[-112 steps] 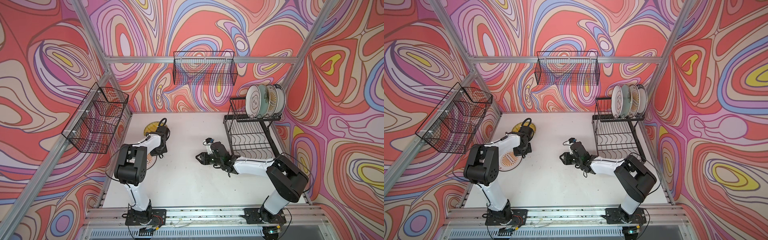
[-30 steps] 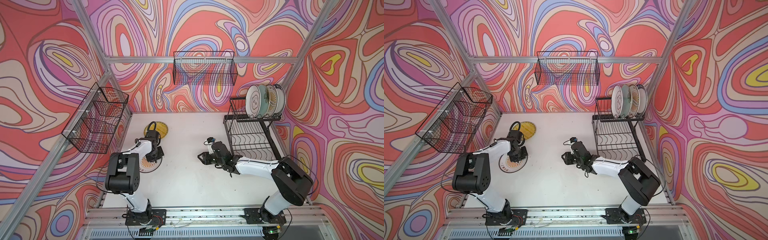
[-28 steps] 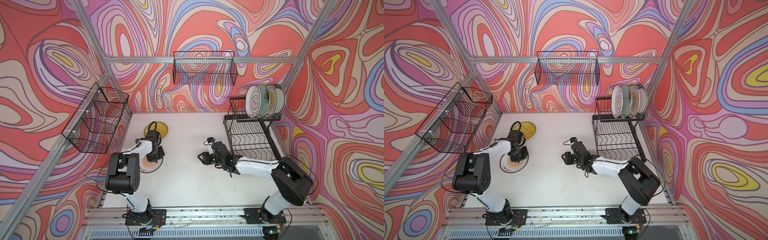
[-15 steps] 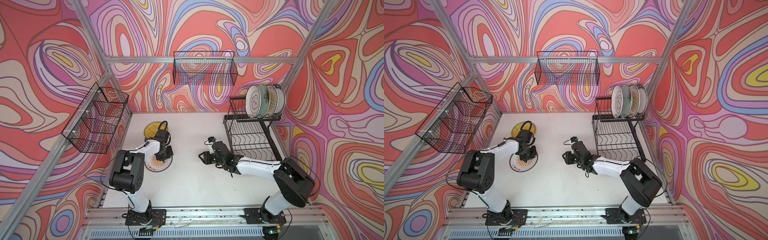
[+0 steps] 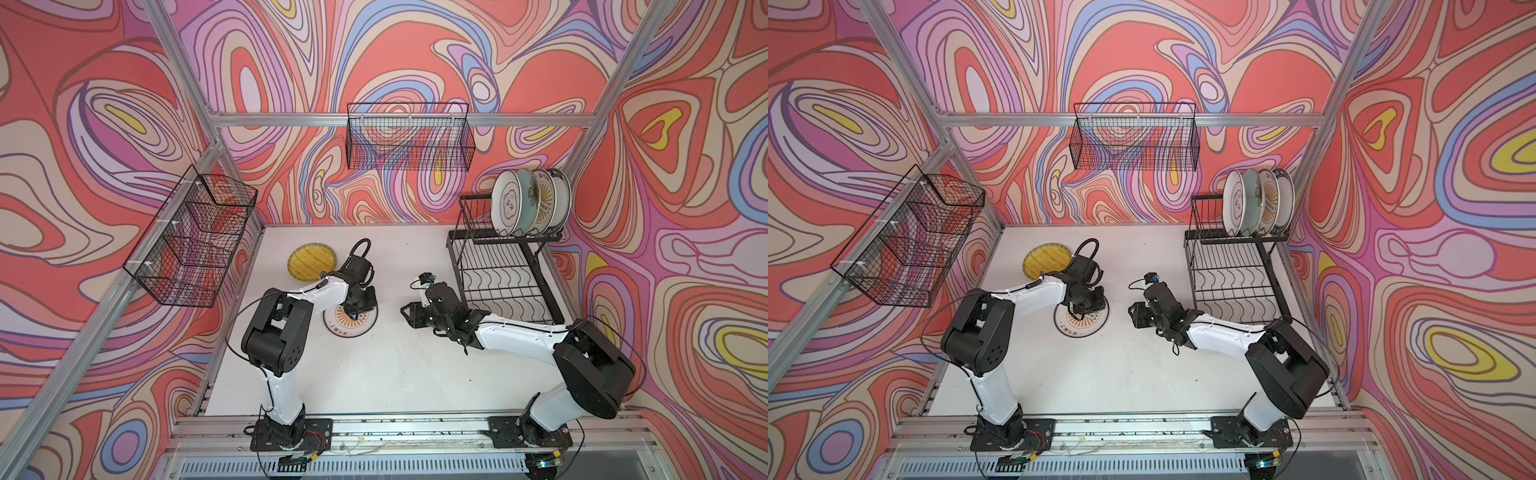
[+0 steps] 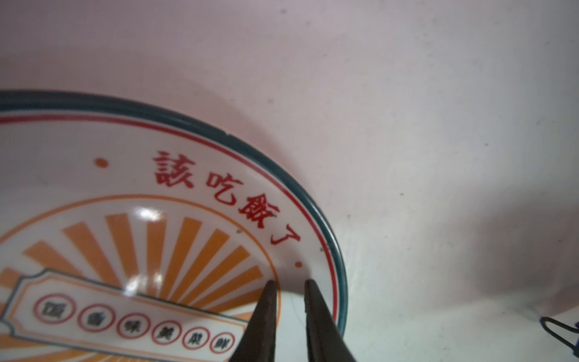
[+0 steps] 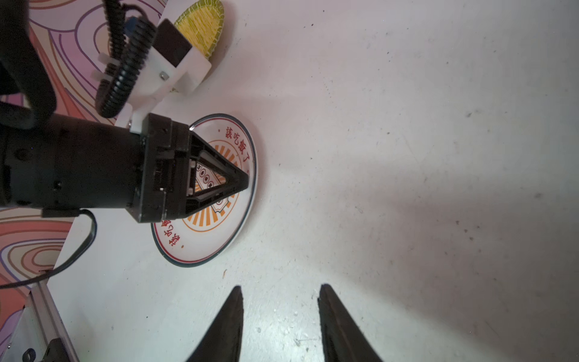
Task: Load plates into a dish rack
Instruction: Move the plate at the center of the table.
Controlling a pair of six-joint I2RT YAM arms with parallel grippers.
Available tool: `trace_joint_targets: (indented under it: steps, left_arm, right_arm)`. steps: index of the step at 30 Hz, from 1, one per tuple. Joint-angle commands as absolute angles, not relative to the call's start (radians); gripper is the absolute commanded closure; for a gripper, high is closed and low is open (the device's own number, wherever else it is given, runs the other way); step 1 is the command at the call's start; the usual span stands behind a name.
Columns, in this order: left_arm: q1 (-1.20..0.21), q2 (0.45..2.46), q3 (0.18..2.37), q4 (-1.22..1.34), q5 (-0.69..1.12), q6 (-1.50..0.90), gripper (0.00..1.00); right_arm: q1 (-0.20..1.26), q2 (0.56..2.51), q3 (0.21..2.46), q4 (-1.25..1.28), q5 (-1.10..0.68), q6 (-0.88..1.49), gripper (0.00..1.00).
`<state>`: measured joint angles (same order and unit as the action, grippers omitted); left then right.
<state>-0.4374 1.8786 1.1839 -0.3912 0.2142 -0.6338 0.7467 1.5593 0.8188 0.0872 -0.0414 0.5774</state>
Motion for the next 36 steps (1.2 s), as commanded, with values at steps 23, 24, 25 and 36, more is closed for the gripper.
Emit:
trace_joint_targets:
  steps: [23, 24, 25, 36]
  left_arm:
    - [-0.494, 1.507, 1.080, -0.511, -0.050, -0.609, 0.76]
    - [-0.494, 1.478, 1.063, -0.514, -0.065, -0.603, 0.76]
    - [-0.491, 1.453, 1.048, -0.514, -0.075, -0.598, 0.75]
    - [-0.474, 1.216, 0.876, -0.480, -0.104, -0.539, 0.69]
  right_arm:
    - [0.679, 1.636, 0.800, 0.136, -0.130, 0.658, 0.55]
    - [0.680, 1.653, 0.805, 0.148, -0.139, 0.665, 0.55]
    - [0.679, 1.666, 0.810, 0.159, -0.151, 0.673, 0.55]
    - [0.680, 1.822, 0.866, 0.272, -0.254, 0.737, 0.55]
